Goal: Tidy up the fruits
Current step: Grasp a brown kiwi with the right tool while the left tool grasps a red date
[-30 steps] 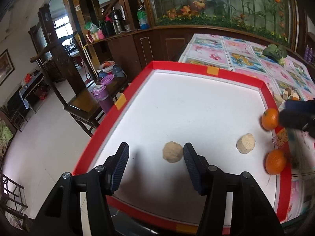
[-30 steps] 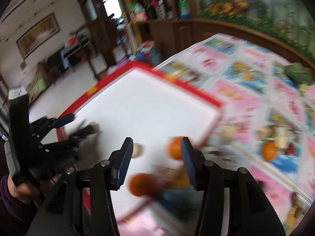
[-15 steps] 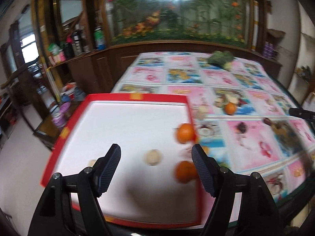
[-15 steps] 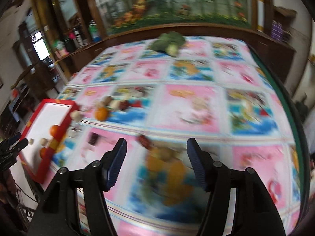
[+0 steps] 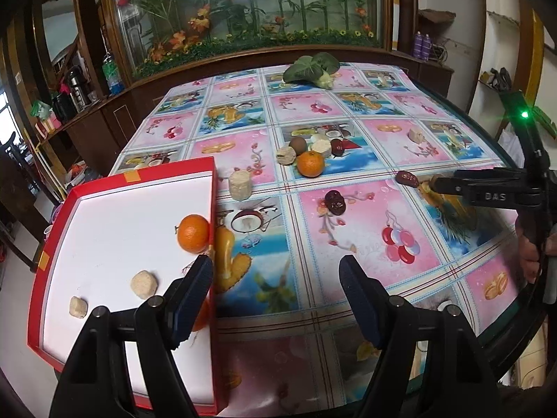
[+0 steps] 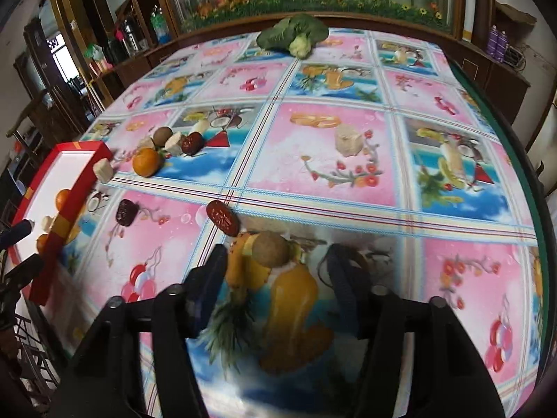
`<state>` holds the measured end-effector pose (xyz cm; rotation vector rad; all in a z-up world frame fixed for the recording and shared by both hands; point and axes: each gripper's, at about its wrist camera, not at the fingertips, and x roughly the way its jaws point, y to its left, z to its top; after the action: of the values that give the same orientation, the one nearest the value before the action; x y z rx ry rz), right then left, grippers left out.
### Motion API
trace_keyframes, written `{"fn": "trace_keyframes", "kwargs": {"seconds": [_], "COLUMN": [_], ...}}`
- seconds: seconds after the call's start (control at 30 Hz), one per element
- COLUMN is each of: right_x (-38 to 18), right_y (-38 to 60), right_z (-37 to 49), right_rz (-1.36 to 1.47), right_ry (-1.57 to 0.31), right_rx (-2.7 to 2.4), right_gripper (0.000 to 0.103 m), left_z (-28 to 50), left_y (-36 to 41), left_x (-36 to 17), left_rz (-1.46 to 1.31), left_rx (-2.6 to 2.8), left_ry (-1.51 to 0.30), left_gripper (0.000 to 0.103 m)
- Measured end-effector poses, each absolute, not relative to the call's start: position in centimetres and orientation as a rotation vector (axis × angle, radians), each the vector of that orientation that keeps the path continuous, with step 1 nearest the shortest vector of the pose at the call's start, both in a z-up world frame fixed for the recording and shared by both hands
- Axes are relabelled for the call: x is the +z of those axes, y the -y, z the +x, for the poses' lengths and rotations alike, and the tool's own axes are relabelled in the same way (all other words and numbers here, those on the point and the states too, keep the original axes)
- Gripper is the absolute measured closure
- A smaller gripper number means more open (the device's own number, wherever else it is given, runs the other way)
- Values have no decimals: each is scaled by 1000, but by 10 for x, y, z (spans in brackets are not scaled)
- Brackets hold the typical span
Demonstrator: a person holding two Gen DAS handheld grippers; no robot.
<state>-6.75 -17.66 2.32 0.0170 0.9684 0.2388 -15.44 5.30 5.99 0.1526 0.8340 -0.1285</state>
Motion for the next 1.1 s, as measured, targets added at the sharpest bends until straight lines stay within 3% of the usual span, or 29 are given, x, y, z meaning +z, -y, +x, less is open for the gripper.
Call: {"fn": "trace_keyframes", "kwargs": {"seconds": [0.07, 0.17, 0.53, 0.6, 0.73, 0.9, 0.97, 1.1], "right_x": [18, 15, 14, 14, 15, 18, 19, 22], "right_y": [171, 165, 168, 171, 178, 186, 189, 195], "right_z": [-62, -62, -65, -64, -62, -61, -60, -59], "right_rz": [2, -53, -39, -11, 54, 111, 130, 158], "right_ry": [-989, -973, -911, -916, -928, -920, -915, -899], "right_rx": [237, 198, 201, 208, 216, 204, 198, 184], "right_gripper": [63, 75, 78, 78, 79, 79, 79, 79], "left_z": [-148, -136, -84, -77, -70, -68, -70, -72], "left_y": [-49, -44, -13, -9, -5, 4, 7, 12], "left_x": [57, 54, 24, 19, 16, 17, 17, 18], "left_rz": [146, 120, 88, 89, 91, 109, 119, 149], "left_rx": [-134, -149, -133, -129, -127, -161, -173, -165], "left_ry": [-851, -877, -975, -990, -982, -971, -963, -947], "left_gripper": [28, 28, 30, 44, 51, 77, 84, 85]}}
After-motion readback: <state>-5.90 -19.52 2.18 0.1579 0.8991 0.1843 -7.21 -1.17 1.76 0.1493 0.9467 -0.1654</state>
